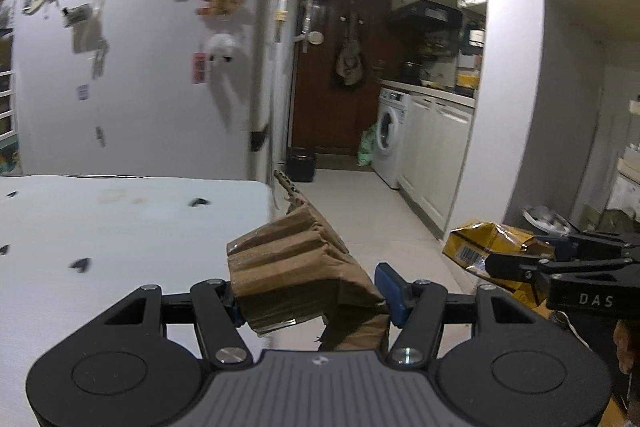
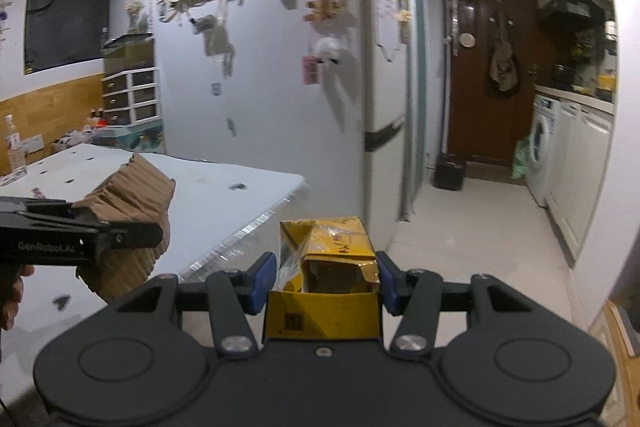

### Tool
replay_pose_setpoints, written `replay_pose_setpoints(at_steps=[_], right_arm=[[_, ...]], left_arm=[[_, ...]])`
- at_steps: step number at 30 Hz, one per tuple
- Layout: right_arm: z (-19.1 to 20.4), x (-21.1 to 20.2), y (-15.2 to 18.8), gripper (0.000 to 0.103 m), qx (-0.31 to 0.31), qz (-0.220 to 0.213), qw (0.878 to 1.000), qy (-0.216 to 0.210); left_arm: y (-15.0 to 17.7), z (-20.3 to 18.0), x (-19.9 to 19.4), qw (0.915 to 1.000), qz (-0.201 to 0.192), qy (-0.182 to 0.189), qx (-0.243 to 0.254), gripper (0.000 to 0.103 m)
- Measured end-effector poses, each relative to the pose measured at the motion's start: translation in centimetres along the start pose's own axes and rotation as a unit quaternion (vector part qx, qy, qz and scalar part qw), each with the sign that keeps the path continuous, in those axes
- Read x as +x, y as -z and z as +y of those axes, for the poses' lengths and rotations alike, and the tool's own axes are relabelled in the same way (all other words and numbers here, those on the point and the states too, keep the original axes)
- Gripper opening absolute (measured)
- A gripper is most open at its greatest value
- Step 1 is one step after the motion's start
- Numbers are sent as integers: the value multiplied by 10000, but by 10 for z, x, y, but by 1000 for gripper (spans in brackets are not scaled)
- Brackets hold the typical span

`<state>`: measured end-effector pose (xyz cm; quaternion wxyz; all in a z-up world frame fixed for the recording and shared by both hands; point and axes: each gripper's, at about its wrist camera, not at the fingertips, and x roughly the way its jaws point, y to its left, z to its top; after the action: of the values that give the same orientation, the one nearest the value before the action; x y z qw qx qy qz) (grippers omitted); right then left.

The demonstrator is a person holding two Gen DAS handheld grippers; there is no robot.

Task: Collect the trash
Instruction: 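Carry the paper bag and yellow box in both grippers over the bin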

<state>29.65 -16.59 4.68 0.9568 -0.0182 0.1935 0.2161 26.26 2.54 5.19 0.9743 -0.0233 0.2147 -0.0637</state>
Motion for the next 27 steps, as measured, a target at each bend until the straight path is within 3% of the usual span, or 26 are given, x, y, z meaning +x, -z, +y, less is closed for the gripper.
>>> replay_pose_setpoints(at_steps=[6, 13, 21, 27], right_arm=[[-39, -16, 25, 54, 151, 182, 9995, 210], [-91, -9, 71, 54, 445, 801, 9950, 394], [-138, 42, 129, 54, 937, 1930, 9756, 469], [-153, 92, 167, 55, 1129, 2605, 9576, 498]], left_arm=[[19, -42, 18, 9997, 203, 167, 19, 62], [58, -77, 77, 9955, 896, 298, 73, 62], [108, -98, 150, 9850, 1641, 542, -14, 62], [159, -97, 211, 9711, 2253, 739, -283, 62]])
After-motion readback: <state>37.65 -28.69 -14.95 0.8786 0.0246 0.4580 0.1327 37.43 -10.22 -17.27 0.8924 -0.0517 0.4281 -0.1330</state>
